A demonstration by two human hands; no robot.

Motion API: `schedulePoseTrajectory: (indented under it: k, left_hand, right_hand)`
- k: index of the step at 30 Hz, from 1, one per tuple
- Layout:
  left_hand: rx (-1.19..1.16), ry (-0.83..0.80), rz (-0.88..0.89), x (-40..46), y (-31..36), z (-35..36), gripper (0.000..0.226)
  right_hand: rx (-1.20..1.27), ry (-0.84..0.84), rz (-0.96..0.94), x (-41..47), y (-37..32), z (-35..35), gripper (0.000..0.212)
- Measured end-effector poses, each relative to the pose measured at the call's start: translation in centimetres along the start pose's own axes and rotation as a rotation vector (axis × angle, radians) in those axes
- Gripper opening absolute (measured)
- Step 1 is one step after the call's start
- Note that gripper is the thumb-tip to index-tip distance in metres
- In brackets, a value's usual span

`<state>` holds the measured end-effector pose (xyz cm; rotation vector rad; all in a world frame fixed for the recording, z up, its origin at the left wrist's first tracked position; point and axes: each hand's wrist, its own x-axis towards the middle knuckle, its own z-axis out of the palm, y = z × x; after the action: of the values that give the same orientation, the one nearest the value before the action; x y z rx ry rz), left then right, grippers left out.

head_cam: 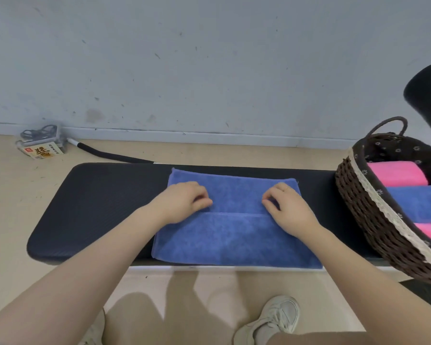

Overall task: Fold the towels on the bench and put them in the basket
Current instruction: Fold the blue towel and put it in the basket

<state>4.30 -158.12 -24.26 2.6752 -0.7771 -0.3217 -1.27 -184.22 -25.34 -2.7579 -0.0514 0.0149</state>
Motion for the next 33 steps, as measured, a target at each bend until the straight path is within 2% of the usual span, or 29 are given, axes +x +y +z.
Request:
schedulePoseTrajectory:
  k: [2,5,9,10,12,13,15,17,20,21,23,26,28,33]
  left_hand:
    - [0.009,-0.108,-0.034,-1.1,0.4,0.2,0.030]
    - [0.143,-0.087,-0.080,-2.6,0.8,0.3,0.048]
    - [0.339,-0.106,-0.196,-4.2,0.9,0.1,0.047]
    - [0.316,-0.124,-0.238,-4.4,0.7,-0.1,0.044]
    - [0.133,-0.135,-0.337,-4.9,0.8,-0.6,0.040]
    - [0.007,-0.103,-0.371,-5.1,0.9,-0.8,0.040]
    - [-0.251,0.037,-0.380,-5.5,1.2,-1.5,0.033]
    - [-0.574,0.168,-0.360,-5.6,1.6,-2.5,0.023]
    - [-1.096,0.222,-0.383,-5.3,1.9,-3.5,0.011]
    - [-1.233,0.234,-0.402,-5.0,1.8,-3.6,0.011]
    - [-1.366,0.269,-0.425,-4.3,1.0,-3.5,0.016]
    - [-1.351,0.346,-0.499,-2.4,-0.3,-2.9,0.017]
    - [-1.251,0.389,-0.569,-0.8,-1.2,-2.1,0.017]
    - [-0.628,0.384,-0.604,2.3,-2.2,-0.3,0.020]
  right_hand:
    - [-0.068,-0.088,-0.034,-1.5,0.1,-0.4,0.015]
    - [-0.165,-0.151,-0.072,-3.2,0.4,-1.0,0.023]
    - [-0.369,-0.156,-0.007,-4.6,1.5,-1.5,0.039]
    - [-0.402,-0.157,0.019,-4.8,1.6,-1.7,0.037]
    - [-0.384,-0.162,0.102,-4.8,1.6,-2.1,0.022]
    - [-0.323,-0.183,0.147,-4.8,1.5,-2.4,0.017]
    - [-0.126,-0.216,0.196,-4.6,1.5,-3.3,0.030]
    - [0.300,-0.198,0.239,-4.6,1.4,-4.8,0.029]
    - [1.009,-0.152,0.266,-4.5,1.3,-6.6,0.011]
    - [1.168,-0.136,0.280,-4.2,1.2,-7.0,0.001]
    - [1.329,-0.099,0.322,-3.1,1.3,-7.0,0.014]
    - [1.273,-0.020,0.445,-0.9,1.8,-5.7,0.017]
    - [1.066,0.042,0.547,0.6,2.5,-4.4,0.017]
    - [0.476,0.127,0.569,3.0,3.5,-2.4,0.023]
